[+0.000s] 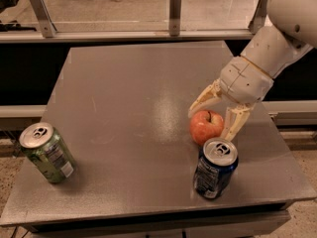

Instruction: Move apple near pepsi can

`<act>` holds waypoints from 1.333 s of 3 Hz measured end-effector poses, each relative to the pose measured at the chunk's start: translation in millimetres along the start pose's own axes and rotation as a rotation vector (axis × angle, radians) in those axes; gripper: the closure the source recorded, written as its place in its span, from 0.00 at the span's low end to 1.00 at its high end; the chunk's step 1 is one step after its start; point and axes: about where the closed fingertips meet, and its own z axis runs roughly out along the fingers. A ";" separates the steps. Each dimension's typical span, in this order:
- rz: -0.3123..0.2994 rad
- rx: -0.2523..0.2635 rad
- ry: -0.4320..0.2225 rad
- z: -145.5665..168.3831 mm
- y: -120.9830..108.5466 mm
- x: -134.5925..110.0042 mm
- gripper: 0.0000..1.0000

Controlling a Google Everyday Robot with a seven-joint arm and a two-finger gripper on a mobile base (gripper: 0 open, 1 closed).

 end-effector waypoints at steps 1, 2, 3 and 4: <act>-0.044 -0.049 0.010 7.0 -1.6 2.7 0.74; -0.066 -0.063 0.020 8.4 -6.0 5.5 0.51; -0.090 -0.064 0.033 9.7 -14.0 7.9 0.20; -0.093 0.001 0.049 12.9 -32.7 11.5 0.00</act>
Offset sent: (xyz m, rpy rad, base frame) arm -0.0262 -0.0163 -0.0060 -0.0973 0.1105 0.2054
